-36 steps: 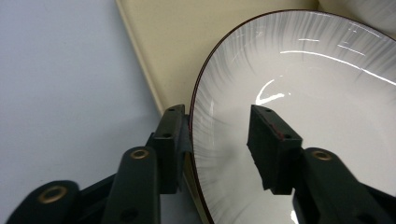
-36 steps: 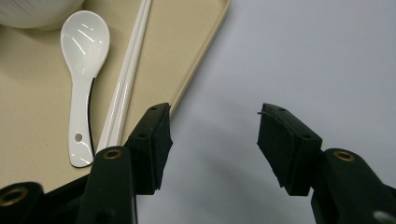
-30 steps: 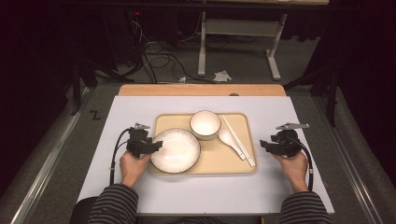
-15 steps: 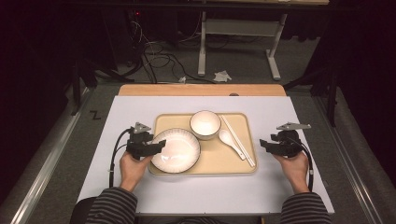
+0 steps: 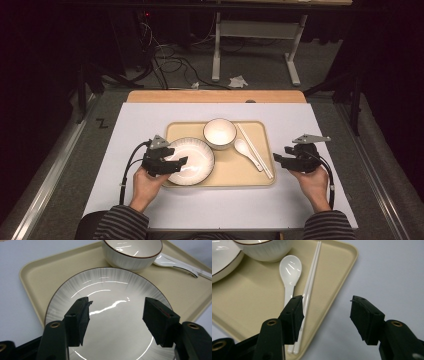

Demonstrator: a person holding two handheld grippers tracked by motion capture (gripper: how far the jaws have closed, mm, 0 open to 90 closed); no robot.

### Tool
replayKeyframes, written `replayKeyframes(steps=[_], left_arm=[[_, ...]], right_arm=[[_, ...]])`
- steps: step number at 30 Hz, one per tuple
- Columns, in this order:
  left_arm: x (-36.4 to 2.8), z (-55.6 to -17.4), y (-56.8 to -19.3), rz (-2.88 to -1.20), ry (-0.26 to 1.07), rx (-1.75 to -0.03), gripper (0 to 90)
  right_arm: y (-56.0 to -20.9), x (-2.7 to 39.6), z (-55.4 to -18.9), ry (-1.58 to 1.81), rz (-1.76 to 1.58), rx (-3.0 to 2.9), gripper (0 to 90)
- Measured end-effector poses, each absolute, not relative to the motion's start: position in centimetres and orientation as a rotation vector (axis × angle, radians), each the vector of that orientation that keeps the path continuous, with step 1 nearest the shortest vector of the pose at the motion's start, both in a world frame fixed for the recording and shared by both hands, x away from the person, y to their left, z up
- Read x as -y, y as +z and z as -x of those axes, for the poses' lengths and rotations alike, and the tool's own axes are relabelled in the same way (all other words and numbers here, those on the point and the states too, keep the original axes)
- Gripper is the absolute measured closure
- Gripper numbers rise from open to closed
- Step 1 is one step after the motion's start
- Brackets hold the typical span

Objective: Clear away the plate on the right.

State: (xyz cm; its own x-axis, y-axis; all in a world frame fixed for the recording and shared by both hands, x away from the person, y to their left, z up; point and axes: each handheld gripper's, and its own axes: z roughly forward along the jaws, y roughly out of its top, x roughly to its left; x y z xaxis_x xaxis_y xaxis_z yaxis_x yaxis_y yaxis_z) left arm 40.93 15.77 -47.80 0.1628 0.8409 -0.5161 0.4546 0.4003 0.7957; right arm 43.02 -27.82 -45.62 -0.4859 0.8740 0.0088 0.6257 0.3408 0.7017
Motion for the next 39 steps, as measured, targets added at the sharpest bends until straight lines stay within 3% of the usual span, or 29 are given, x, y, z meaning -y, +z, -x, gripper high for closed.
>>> replayKeyframes(steps=[39], left_arm=[[-10.2,-35.6,-46.5,-1.348,0.222,-1.268,37.0]], right_arm=[[-45.2,24.3,-39.0,1.006,-1.183,-2.382,45.7]])
